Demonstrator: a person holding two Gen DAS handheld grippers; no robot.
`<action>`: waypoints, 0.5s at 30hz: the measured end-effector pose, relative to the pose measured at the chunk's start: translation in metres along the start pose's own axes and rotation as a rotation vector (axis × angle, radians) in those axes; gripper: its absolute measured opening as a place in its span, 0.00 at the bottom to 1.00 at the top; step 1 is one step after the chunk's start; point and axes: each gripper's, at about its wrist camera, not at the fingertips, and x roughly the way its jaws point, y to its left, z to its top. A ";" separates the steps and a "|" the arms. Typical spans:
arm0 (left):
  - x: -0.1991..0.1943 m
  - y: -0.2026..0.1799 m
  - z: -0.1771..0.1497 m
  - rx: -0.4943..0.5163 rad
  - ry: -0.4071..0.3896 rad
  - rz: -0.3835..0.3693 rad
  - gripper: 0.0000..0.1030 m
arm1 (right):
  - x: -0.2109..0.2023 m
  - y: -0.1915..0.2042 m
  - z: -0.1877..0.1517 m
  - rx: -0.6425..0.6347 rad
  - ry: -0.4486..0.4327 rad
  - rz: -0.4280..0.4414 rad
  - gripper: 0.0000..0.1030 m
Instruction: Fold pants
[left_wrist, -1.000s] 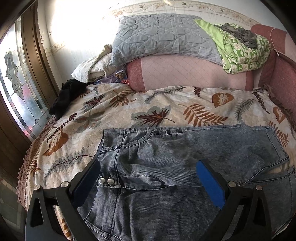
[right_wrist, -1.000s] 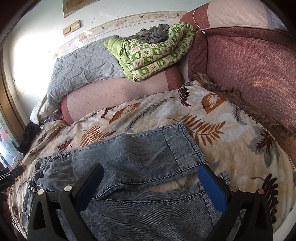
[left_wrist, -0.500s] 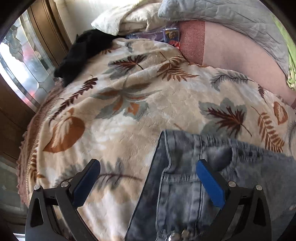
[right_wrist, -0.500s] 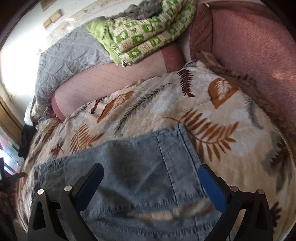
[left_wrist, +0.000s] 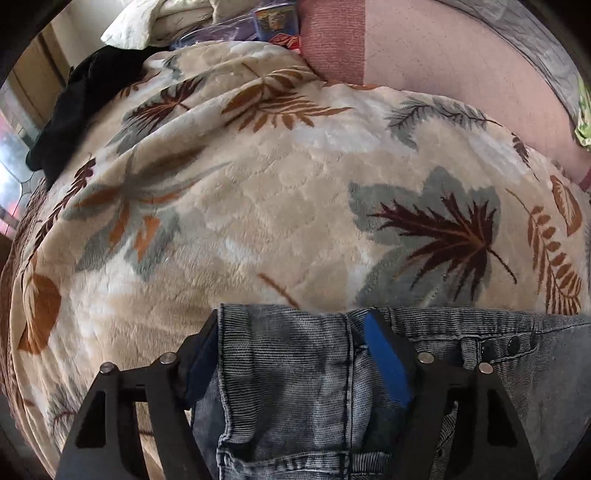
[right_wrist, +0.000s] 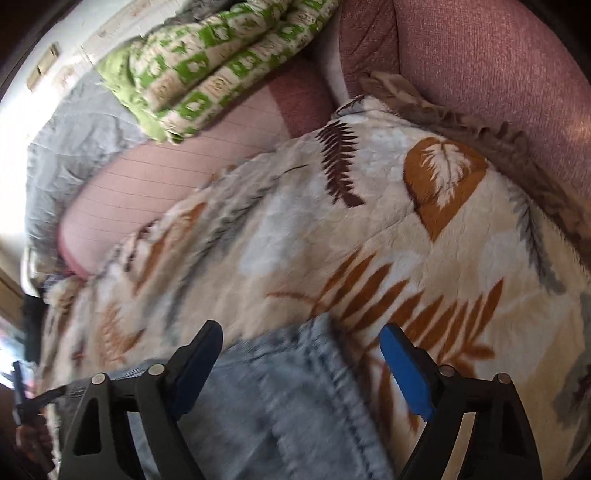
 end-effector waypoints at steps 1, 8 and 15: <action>0.000 0.001 0.001 -0.003 -0.004 -0.008 0.66 | 0.007 -0.001 0.002 -0.001 0.001 -0.018 0.87; -0.008 -0.013 -0.005 0.091 -0.058 -0.012 0.27 | 0.041 0.004 -0.007 -0.084 0.039 -0.104 0.46; -0.059 -0.009 -0.015 0.108 -0.169 -0.044 0.19 | 0.001 0.027 -0.016 -0.135 -0.013 -0.072 0.17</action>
